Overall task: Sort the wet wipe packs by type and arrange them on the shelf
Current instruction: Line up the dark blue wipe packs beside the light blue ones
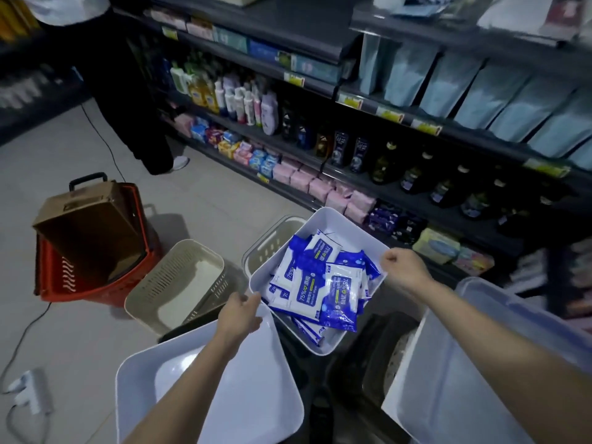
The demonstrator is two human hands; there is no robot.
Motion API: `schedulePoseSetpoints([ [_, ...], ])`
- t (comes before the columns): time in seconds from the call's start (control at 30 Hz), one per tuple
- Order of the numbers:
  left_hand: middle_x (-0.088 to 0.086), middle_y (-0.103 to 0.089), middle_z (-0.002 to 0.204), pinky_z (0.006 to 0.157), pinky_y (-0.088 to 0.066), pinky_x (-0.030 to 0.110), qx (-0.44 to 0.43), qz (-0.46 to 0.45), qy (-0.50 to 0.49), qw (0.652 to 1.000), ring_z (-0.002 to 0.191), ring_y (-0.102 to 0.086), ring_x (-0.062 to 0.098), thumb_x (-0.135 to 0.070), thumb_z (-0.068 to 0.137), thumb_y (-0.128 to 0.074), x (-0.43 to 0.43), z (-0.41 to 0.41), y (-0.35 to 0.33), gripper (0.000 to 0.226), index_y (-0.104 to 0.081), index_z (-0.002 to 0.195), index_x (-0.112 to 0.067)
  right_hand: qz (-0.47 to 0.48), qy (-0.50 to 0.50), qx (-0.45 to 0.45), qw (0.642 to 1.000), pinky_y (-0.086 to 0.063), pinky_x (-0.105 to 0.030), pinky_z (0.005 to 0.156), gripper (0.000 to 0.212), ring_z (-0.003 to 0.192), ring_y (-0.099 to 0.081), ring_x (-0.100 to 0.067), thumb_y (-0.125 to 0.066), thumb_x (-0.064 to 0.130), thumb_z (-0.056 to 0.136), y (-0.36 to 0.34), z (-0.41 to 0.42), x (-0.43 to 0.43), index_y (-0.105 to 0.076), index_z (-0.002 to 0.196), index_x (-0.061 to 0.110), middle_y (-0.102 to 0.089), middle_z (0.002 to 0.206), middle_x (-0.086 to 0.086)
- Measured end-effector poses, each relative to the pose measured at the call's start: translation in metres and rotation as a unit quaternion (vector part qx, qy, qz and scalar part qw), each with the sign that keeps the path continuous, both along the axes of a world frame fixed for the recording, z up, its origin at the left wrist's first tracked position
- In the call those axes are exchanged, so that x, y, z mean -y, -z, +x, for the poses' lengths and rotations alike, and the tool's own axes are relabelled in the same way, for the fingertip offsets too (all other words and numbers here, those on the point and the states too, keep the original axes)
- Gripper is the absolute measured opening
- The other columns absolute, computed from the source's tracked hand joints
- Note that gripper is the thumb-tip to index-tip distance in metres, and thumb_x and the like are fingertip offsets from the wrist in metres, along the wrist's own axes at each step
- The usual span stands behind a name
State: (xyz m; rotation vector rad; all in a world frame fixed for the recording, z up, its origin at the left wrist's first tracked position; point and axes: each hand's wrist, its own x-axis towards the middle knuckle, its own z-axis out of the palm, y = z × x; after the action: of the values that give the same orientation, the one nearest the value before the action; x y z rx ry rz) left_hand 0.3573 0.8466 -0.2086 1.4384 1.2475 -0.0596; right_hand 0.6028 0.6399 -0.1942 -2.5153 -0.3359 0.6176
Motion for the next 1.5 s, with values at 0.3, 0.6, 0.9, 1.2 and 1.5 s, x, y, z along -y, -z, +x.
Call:
schedulePoseSetpoints([
  [0.3, 0.011, -0.058, 0.086, 0.066, -0.054, 0.038, -0.145, 0.035, 0.075, 0.986, 0.078, -0.057, 0.021, -0.020, 0.087, -0.056, 0.039, 0.028, 0.025, 0.016, -0.044, 0.082, -0.010, -0.137, -0.131, 0.018, 0.982, -0.034, -0.030, 0.070, 0.019, 0.099, -0.058, -0.036, -0.048, 0.018, 0.094, 0.043, 0.078, -0.025, -0.055, 0.088, 0.001, -0.063, 0.106, -0.023],
  [0.6, 0.005, -0.070, 0.108, 0.092, -0.053, 0.046, 0.000, -0.153, -0.151, 0.977, 0.098, -0.067, 0.022, -0.036, 0.087, -0.049, 0.082, 0.040, 0.057, 0.034, -0.059, 0.109, -0.012, -0.135, -0.183, 0.006, 0.974, -0.033, -0.028, 0.072, 0.024, 0.104, -0.058, -0.036, -0.048, 0.015, 0.094, 0.061, 0.101, -0.044, -0.060, 0.104, -0.003, -0.062, 0.114, -0.023],
  [0.9, 0.015, -0.068, 0.104, 0.075, -0.055, 0.039, 0.052, -0.163, -0.290, 0.941, 0.092, -0.067, 0.027, -0.006, 0.088, -0.052, 0.103, 0.055, 0.092, 0.029, -0.054, 0.117, -0.003, -0.119, -0.203, -0.029, 0.972, -0.035, -0.027, 0.070, 0.018, 0.094, -0.059, -0.032, -0.049, 0.012, 0.093, 0.080, 0.113, -0.050, -0.063, 0.091, 0.001, -0.065, 0.107, -0.022],
  [1.2, 0.011, -0.052, 0.113, 0.077, -0.045, 0.025, 0.148, -0.251, -0.425, 0.857, 0.131, -0.040, 0.040, -0.008, 0.103, -0.027, 0.112, 0.076, 0.112, 0.030, -0.040, 0.130, -0.006, -0.060, -0.182, -0.039, 0.981, -0.040, -0.030, 0.073, 0.033, 0.084, -0.056, -0.026, -0.046, 0.027, 0.099, 0.103, 0.118, -0.056, -0.067, 0.101, 0.001, -0.067, 0.102, -0.018],
  [1.5, 0.011, -0.069, 0.115, 0.092, -0.051, 0.048, 0.216, -0.232, -0.329, 0.890, 0.103, -0.067, 0.027, -0.043, 0.098, -0.044, 0.097, 0.073, 0.078, 0.038, -0.058, 0.120, -0.015, -0.055, -0.146, -0.023, 0.988, -0.039, -0.030, 0.073, 0.035, 0.088, -0.058, -0.029, -0.048, 0.027, 0.098, 0.092, 0.124, -0.052, -0.066, 0.094, -0.002, -0.065, 0.100, -0.019],
])
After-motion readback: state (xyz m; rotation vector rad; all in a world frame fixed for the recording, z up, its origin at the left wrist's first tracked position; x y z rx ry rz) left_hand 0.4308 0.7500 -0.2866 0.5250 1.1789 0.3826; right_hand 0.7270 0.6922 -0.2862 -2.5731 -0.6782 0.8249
